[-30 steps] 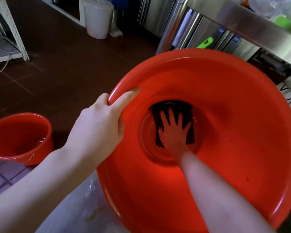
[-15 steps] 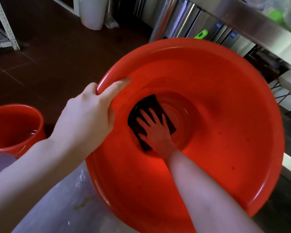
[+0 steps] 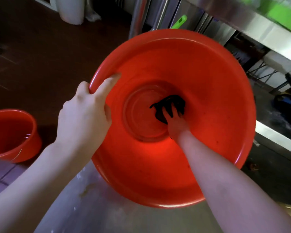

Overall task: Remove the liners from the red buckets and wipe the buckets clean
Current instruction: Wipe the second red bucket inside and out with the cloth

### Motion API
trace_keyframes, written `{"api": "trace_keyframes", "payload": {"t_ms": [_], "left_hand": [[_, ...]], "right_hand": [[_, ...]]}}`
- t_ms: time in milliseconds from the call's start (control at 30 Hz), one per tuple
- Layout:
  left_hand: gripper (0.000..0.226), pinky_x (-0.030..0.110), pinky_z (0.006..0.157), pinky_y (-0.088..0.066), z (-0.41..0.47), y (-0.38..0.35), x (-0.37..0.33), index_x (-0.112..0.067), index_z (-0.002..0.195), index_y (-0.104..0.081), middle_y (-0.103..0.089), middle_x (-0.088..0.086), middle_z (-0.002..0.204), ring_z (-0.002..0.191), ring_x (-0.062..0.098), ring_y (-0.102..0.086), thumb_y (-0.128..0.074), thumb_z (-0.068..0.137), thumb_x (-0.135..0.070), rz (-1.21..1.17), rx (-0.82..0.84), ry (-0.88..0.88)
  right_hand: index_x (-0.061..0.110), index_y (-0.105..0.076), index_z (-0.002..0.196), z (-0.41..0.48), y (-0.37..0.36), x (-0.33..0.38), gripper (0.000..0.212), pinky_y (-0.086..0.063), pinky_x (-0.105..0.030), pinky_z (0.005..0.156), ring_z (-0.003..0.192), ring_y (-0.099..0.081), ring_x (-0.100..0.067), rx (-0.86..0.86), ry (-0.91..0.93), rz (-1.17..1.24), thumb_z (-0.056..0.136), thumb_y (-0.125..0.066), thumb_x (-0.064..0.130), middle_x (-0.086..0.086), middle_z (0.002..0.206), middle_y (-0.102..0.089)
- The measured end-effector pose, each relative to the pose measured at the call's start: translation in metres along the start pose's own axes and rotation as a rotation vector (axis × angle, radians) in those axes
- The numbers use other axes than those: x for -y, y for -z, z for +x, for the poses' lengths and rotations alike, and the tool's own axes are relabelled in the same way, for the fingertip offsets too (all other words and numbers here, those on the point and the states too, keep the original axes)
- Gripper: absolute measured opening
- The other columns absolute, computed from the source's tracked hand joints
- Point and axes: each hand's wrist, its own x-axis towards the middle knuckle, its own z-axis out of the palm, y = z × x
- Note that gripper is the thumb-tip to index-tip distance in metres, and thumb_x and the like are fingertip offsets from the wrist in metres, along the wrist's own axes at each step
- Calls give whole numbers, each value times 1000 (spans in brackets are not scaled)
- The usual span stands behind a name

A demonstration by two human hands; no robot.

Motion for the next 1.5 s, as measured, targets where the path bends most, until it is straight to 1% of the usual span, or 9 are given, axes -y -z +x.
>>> {"api": "trace_keyframes", "payload": {"t_ms": [100, 300, 533, 667, 900, 1100, 1200, 1367, 1500], "left_hand": [[67, 45, 54, -52, -2, 0, -5, -44, 147, -29, -41, 11, 88, 56, 31, -47, -50, 93, -12, -16, 6, 14], [67, 41, 50, -49, -8, 2, -11, -42, 147, -32, -40, 10, 88, 52, 30, -46, -50, 92, -8, -44, -4, 3], [69, 32, 49, -42, -16, 0, -3, -35, 148, -35, -42, 9, 88, 53, 26, -46, -54, 89, -4, -50, 13, -95], [72, 32, 50, -39, -18, -2, -5, -37, 147, -35, -42, 9, 86, 52, 28, -45, -55, 86, -4, -9, -1, -91], [73, 39, 51, -45, -16, 2, -6, -45, 146, -30, -41, 11, 83, 49, 31, -45, -54, 88, -8, 14, 11, -57], [69, 39, 49, -46, -21, 0, -11, -40, 148, -31, -40, 11, 82, 46, 29, -42, -49, 90, -9, 6, -4, -81], [70, 36, 50, -42, -21, -2, -10, -40, 148, -32, -41, 10, 84, 49, 29, -43, -50, 89, -8, 1, -14, -74], [71, 29, 49, -34, -23, -2, -12, -36, 148, -35, -39, 9, 83, 49, 25, -40, -54, 87, -4, 9, -26, -82], [70, 34, 49, -42, -19, -4, -8, -40, 147, -32, -41, 9, 84, 49, 27, -44, -53, 89, -7, 15, -26, -81]], "right_hand": [[26, -13, 156, -17, -3, 12, 63, -31, -43, 113, 144, -24, -40, 103, -6, -88, 99, -34, 11, -18, 162, 1], [22, -53, 137, -48, -16, 64, 41, -42, -37, 101, 126, -52, -31, 238, 154, 126, 98, -40, 21, -12, 139, -54], [25, -35, 150, -27, -19, 123, 54, -33, -33, 111, 136, -41, -33, 227, 120, 738, 97, -46, 19, -13, 153, -39], [29, -23, 153, -26, -22, 132, 66, -40, -42, 107, 131, -46, -39, 189, 152, 782, 93, -45, 11, -20, 150, -40], [27, -57, 131, -50, -15, 55, 39, -38, -41, 101, 125, -54, -28, 274, 77, -91, 97, -38, 22, -3, 135, -57], [16, -51, 138, -56, -12, 39, 42, -11, -55, 118, 139, -33, -37, 268, -62, -457, 101, -32, 24, -10, 146, -48], [21, -59, 128, -55, -17, 50, 39, -19, -52, 115, 130, -47, -31, 277, 5, -208, 97, -37, 26, -7, 137, -56], [27, -40, 145, -43, -22, 113, 48, -38, -43, 108, 128, -49, -36, 312, 124, 543, 98, -39, 21, -15, 146, -47], [34, -36, 146, -43, -24, 107, 51, -39, -43, 104, 128, -48, -37, 308, 101, 538, 96, -39, 23, -14, 145, -47]]}}
